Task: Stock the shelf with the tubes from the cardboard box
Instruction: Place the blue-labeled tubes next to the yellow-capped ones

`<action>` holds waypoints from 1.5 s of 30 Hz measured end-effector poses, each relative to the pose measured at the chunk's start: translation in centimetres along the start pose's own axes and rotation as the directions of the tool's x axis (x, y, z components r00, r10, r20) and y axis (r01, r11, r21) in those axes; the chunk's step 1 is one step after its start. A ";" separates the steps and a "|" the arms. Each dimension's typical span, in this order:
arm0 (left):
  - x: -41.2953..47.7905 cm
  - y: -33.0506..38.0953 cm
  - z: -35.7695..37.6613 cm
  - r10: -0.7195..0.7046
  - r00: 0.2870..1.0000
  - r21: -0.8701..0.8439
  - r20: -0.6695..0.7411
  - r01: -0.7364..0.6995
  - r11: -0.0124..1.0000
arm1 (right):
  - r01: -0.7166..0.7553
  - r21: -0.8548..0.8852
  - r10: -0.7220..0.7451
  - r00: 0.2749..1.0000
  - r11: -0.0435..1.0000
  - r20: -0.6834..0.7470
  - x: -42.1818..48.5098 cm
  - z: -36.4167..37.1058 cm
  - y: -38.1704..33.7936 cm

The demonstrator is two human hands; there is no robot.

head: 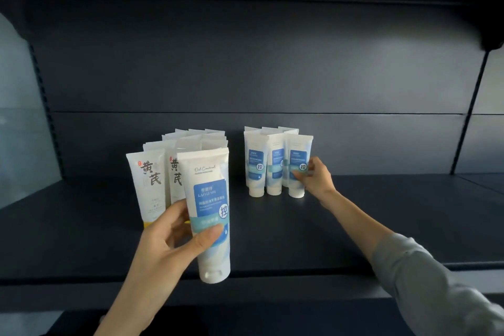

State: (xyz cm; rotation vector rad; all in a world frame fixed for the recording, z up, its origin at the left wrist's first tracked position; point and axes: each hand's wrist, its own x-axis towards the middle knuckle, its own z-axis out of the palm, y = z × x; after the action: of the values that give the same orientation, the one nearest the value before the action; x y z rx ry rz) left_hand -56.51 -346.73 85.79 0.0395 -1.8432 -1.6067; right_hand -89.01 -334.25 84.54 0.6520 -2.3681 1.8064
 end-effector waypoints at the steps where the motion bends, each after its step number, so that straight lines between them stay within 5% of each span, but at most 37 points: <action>1: 0.1 -0.1 0.2 -0.001 1.000 0.004 -0.001 0.001 1.000 | 0.002 -0.013 -0.002 1.000 1.000 0.015 0.2 0.1 0.0; 18: 2.0 -0.4 2.1 0.064 0.998 0.020 0.025 -0.065 0.998 | 0.014 -0.085 -0.019 0.998 0.996 -0.064 -0.9 -0.8 -1.5; 29: 4.6 -0.2 5.5 0.120 0.991 0.045 -0.063 -0.118 0.992 | 0.283 0.206 -0.310 0.944 0.937 0.111 -10.5 -2.9 -6.2; 37: 5.1 -1.2 7.6 0.171 0.982 -0.005 -0.080 -0.172 0.985 | 0.529 -0.024 -0.501 0.817 0.848 0.283 -15.5 -3.0 -5.8; 45: 3.6 -2.0 9.1 0.189 0.979 0.076 -0.080 -0.183 0.980 | 0.530 0.004 -0.517 0.825 0.848 0.230 -17.0 -1.1 -5.1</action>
State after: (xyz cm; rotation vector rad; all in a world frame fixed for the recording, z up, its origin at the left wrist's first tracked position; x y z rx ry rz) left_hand -64.64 -340.93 85.60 -0.0316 -1.7786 -1.3924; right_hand -71.87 -329.52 83.92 1.4019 -2.0536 1.4707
